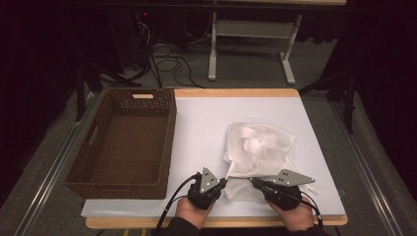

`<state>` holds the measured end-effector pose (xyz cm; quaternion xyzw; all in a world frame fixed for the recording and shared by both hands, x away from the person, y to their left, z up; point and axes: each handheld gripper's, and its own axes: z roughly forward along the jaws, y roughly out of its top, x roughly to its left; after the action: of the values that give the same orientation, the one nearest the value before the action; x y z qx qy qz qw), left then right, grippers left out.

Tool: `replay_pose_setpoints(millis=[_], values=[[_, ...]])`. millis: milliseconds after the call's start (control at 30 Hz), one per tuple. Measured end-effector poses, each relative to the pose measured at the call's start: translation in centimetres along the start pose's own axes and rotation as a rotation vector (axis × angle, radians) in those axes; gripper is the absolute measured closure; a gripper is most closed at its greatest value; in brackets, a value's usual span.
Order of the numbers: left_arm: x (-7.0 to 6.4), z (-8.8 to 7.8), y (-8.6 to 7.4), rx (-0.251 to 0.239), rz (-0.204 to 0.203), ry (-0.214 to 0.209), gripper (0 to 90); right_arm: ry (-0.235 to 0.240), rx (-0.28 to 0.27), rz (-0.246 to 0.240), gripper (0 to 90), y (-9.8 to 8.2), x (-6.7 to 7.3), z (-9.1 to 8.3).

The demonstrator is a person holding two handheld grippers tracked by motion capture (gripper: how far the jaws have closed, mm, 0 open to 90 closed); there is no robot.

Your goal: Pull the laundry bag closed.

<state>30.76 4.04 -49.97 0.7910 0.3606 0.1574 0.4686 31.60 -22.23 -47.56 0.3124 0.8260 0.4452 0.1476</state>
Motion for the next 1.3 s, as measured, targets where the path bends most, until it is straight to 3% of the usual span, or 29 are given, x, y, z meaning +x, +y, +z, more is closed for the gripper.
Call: replay_pose_setpoints(millis=[567, 1300], values=[[0.2, 0.3, -0.1, 0.031, -0.004, 0.023, 88.7, -0.051, 0.013, 0.081, 87.7, -2.1, -2.8, -3.0], [0.6, 0.3, -0.2, 0.053, -0.013, 0.048, 88.7, -0.169, 0.029, 0.148, 87.8, -4.7, -6.4, -6.9]])
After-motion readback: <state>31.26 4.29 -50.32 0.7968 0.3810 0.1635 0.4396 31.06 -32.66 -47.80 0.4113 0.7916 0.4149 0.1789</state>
